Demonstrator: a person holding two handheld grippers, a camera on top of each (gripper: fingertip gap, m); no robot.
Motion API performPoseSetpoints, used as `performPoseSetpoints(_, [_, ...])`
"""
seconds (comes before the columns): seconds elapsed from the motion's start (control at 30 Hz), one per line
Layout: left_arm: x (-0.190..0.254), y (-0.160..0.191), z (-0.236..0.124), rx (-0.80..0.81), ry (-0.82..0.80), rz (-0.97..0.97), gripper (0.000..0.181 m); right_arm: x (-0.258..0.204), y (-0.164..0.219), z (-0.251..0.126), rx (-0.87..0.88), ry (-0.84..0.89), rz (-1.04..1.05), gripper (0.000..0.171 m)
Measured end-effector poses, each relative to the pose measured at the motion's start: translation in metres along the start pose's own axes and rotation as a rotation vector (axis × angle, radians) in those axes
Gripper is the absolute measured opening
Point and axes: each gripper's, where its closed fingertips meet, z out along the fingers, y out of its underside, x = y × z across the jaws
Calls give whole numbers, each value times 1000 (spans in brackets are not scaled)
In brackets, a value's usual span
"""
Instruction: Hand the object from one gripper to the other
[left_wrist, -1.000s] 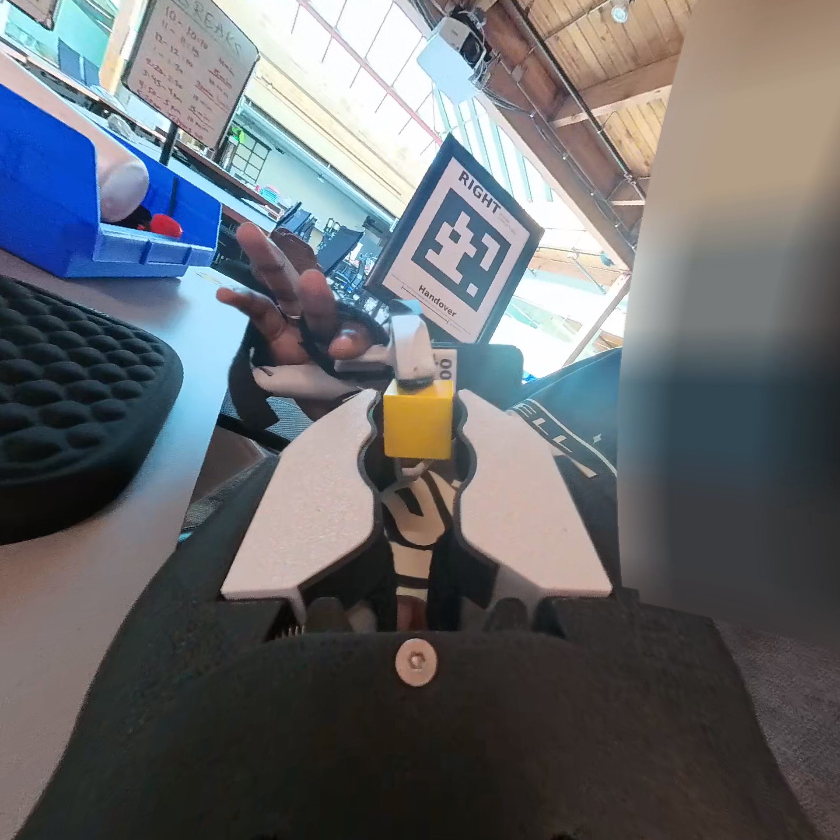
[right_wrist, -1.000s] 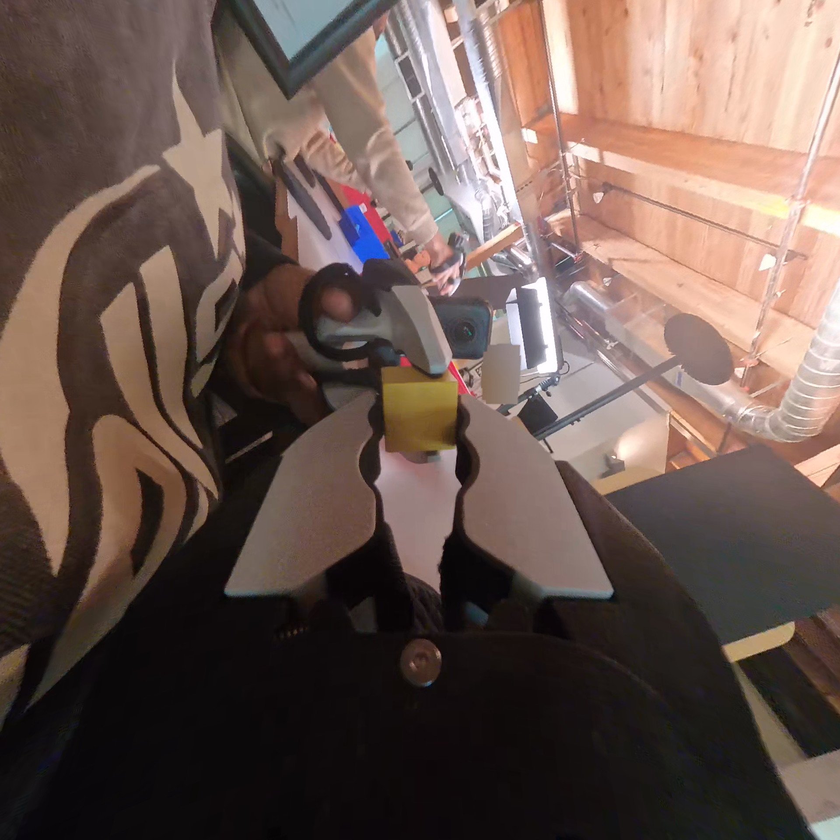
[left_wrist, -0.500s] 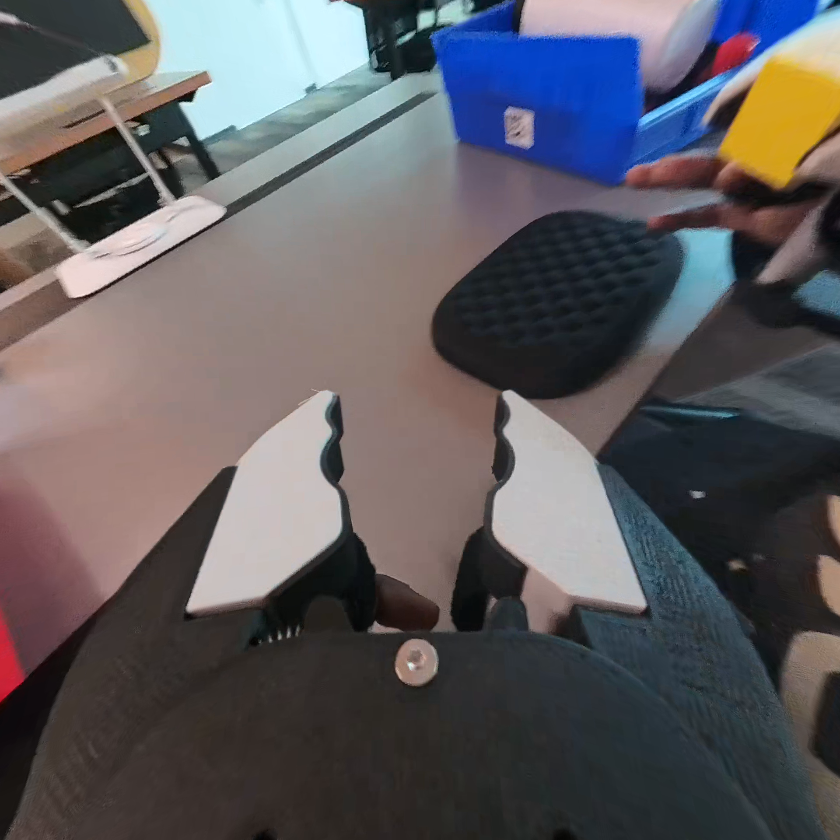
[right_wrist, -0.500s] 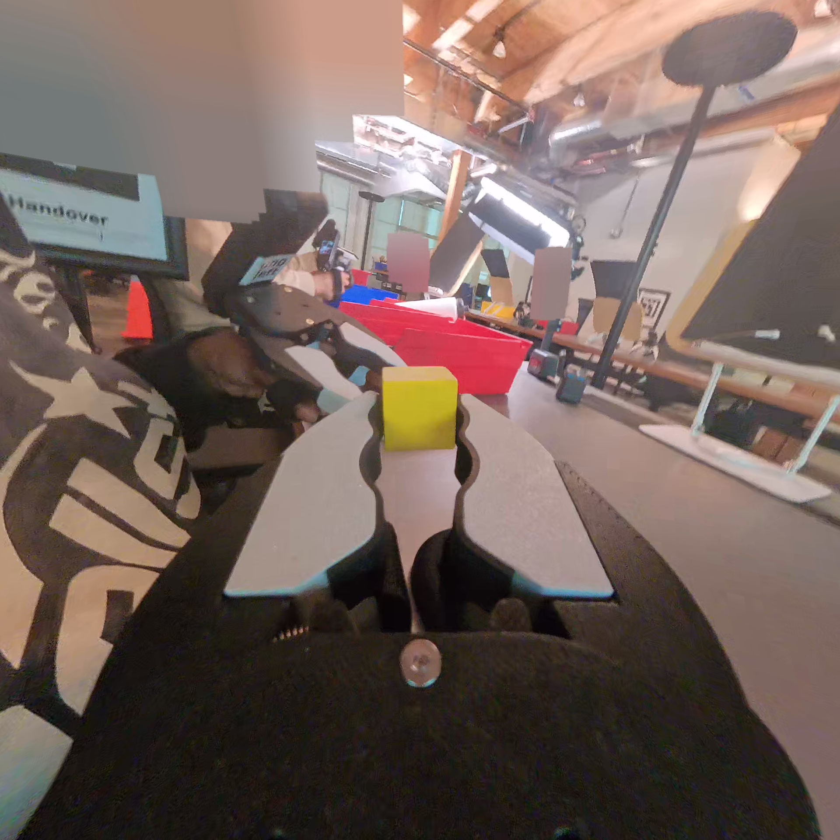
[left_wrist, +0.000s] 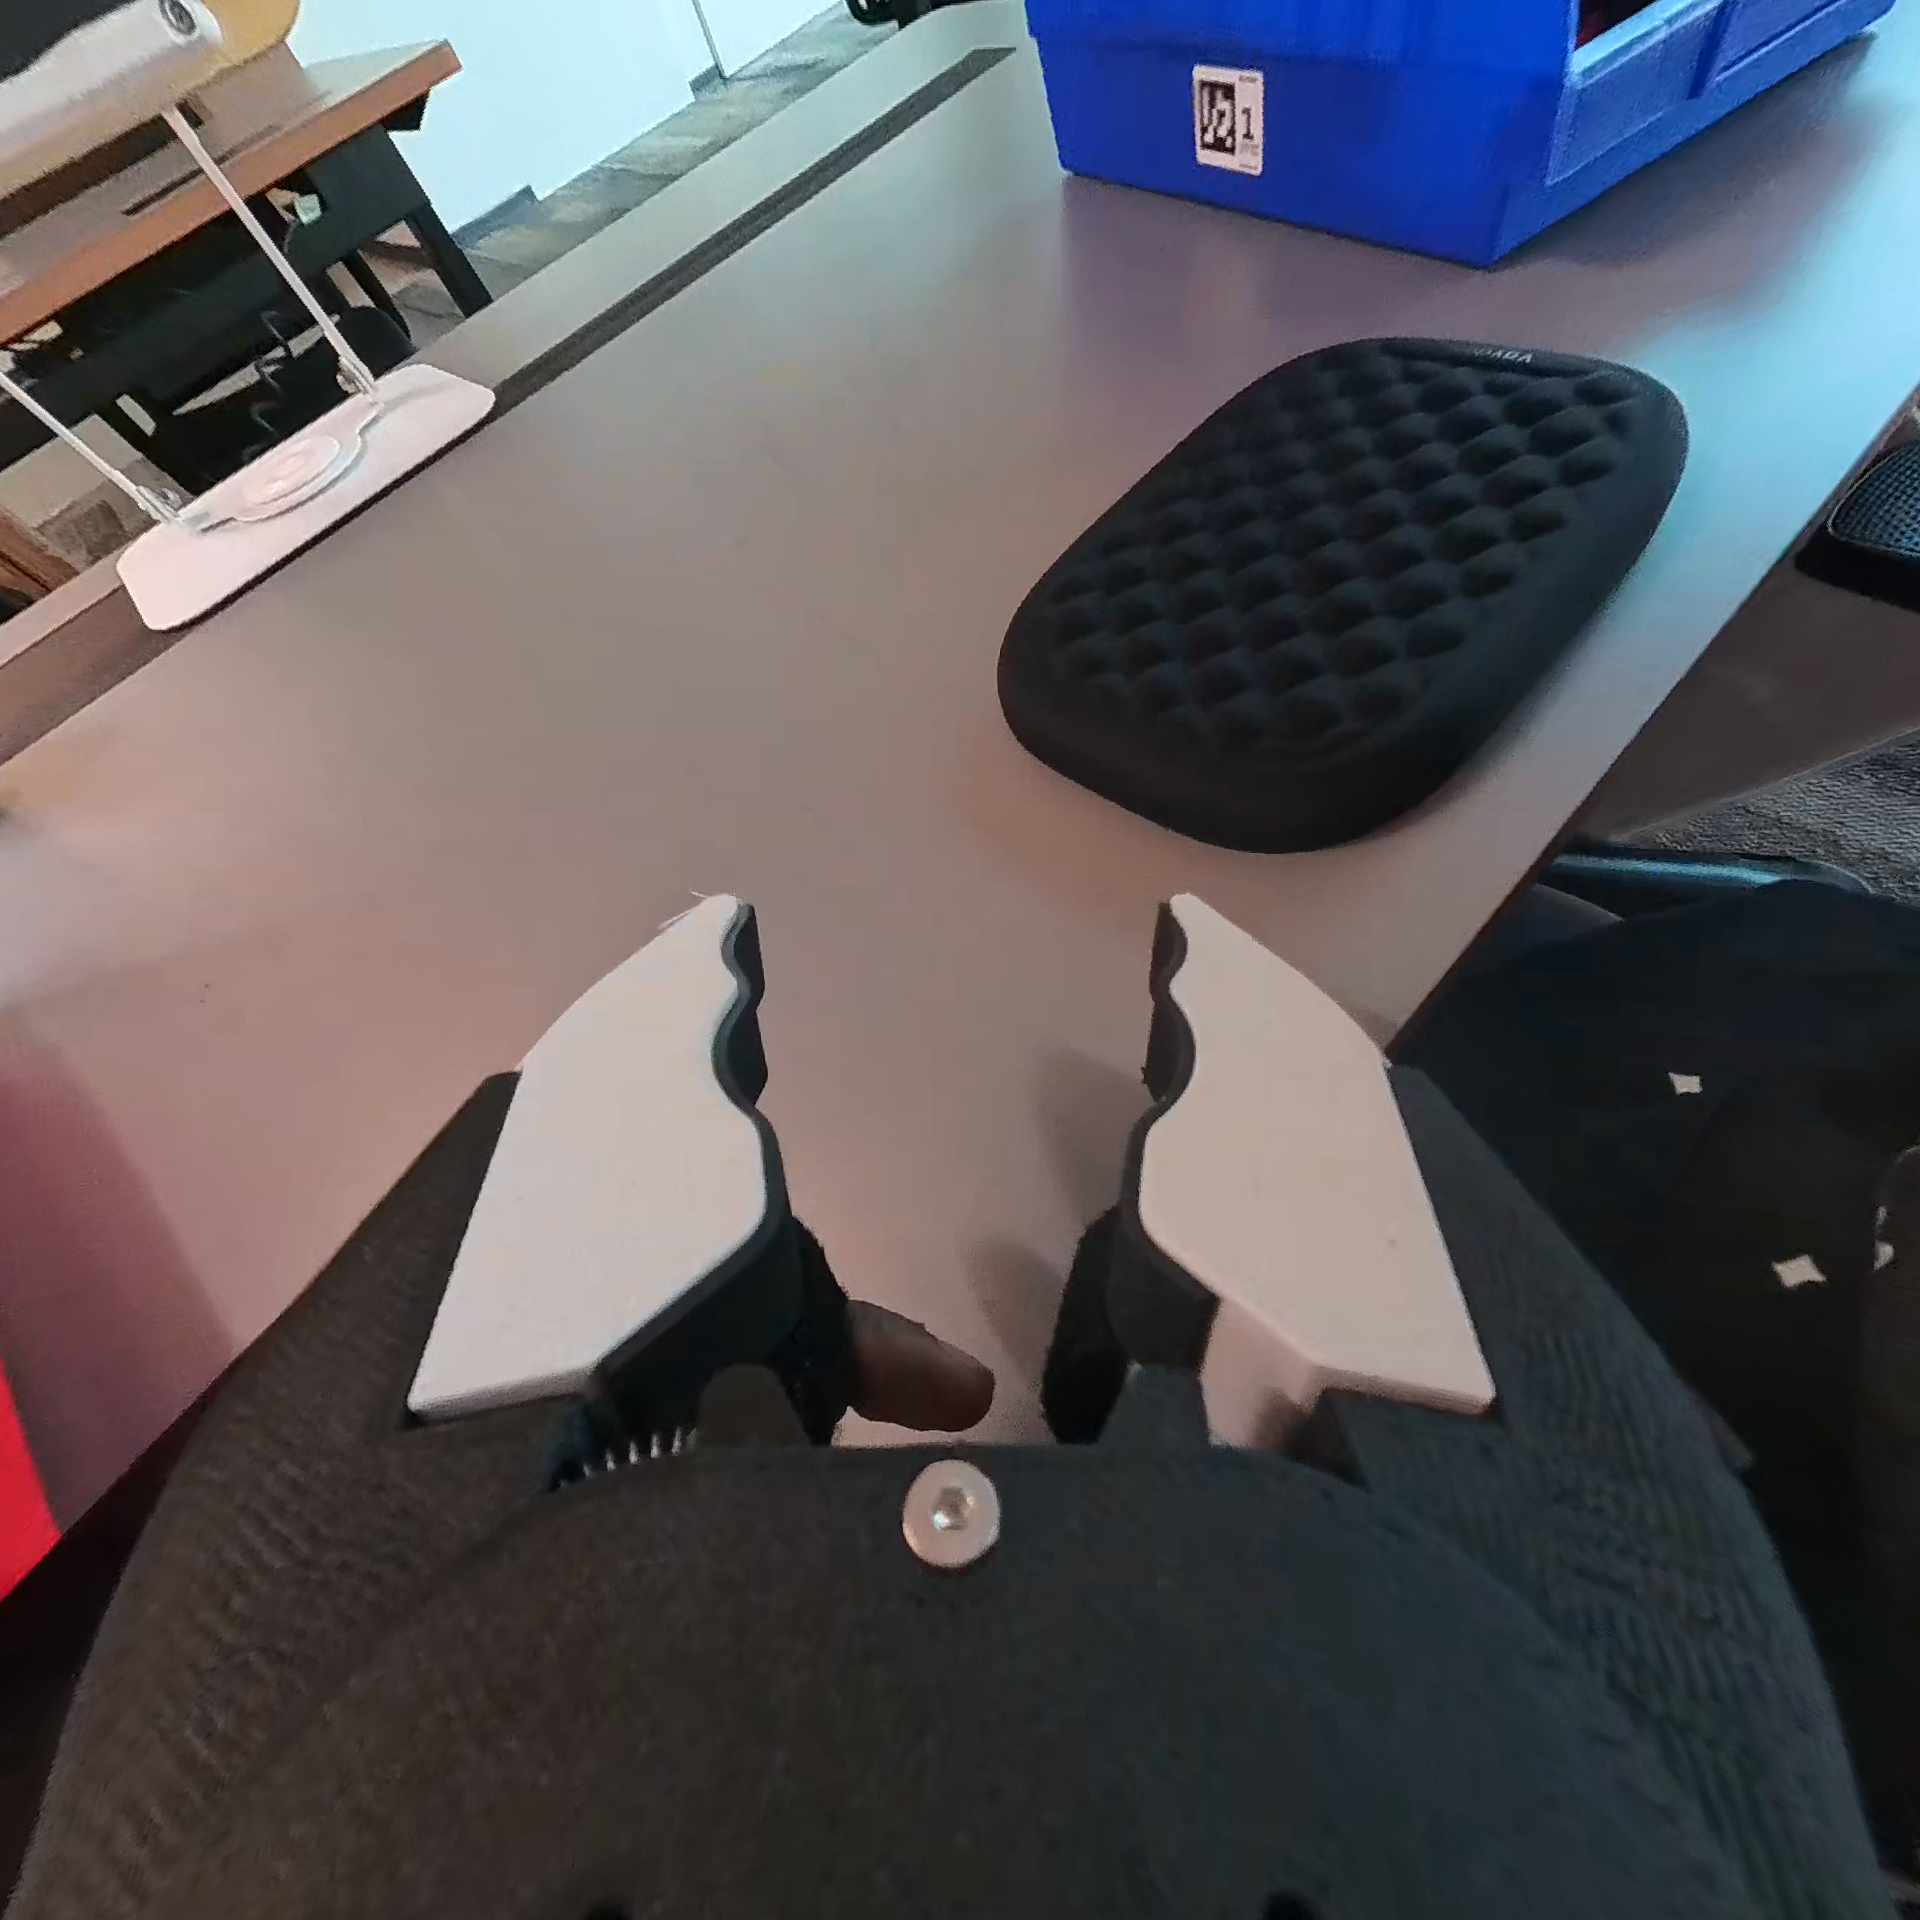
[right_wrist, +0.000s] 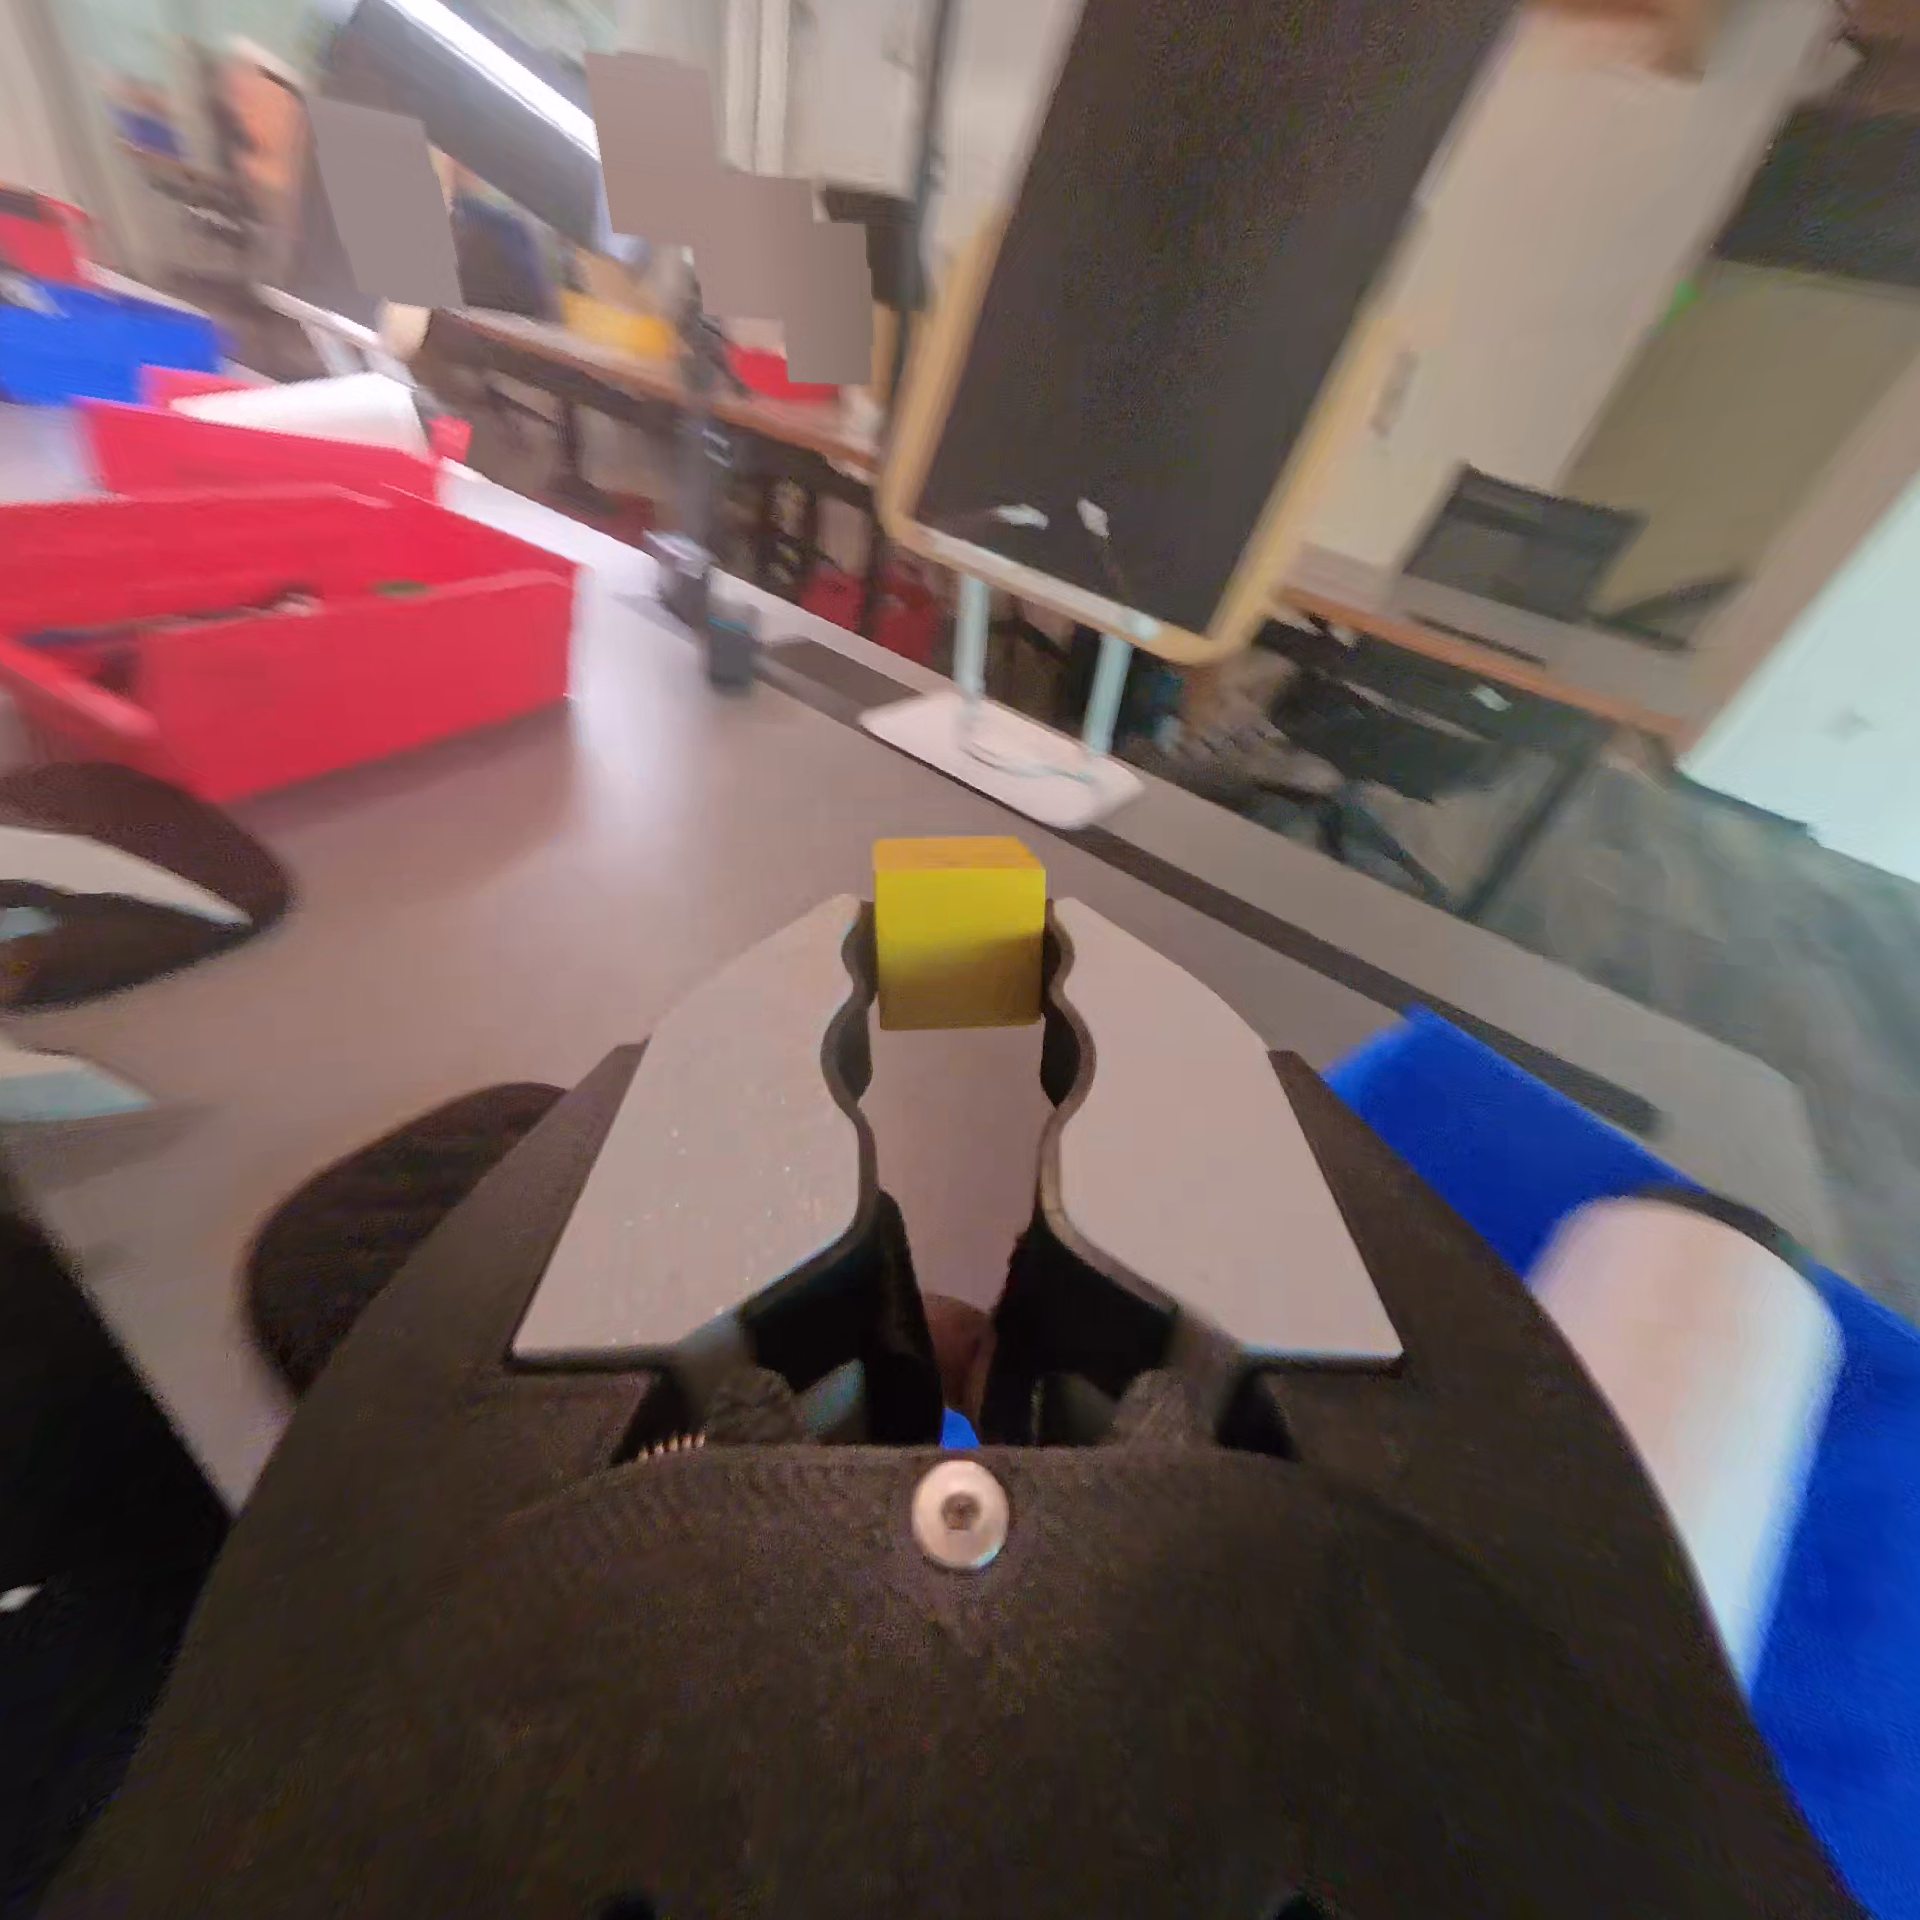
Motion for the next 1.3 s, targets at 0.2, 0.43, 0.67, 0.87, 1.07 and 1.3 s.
performPoseSetpoints(0.2, [0, 9, 7, -11, 34, -51, 72, 77, 61, -15, -253, 225, 160, 29])
performPoseSetpoints(0.43, [3, 11, 10, 0, 57, -70, 72, 85, 121, -8, -531, 239, 222, 30])
performPoseSetpoints(0.67, [4, 9, 9, 15, 66, -73, 72, 95, 168, -2, -739, 312, 202, 30])
performPoseSetpoints(0.87, [5, 9, 10, 15, 72, -61, 72, 87, 185, -21, -919, 313, 208, 30])
performPoseSetpoints(1.07, [5, 8, 9, 21, 66, -50, 72, 72, 206, -35, -1100, 272, 204, 30])
performPoseSetpoints(1.3, [9, 0, 5, 61, 113, -69, 84, 71, 209, -39, -1103, 267, 252, 38])
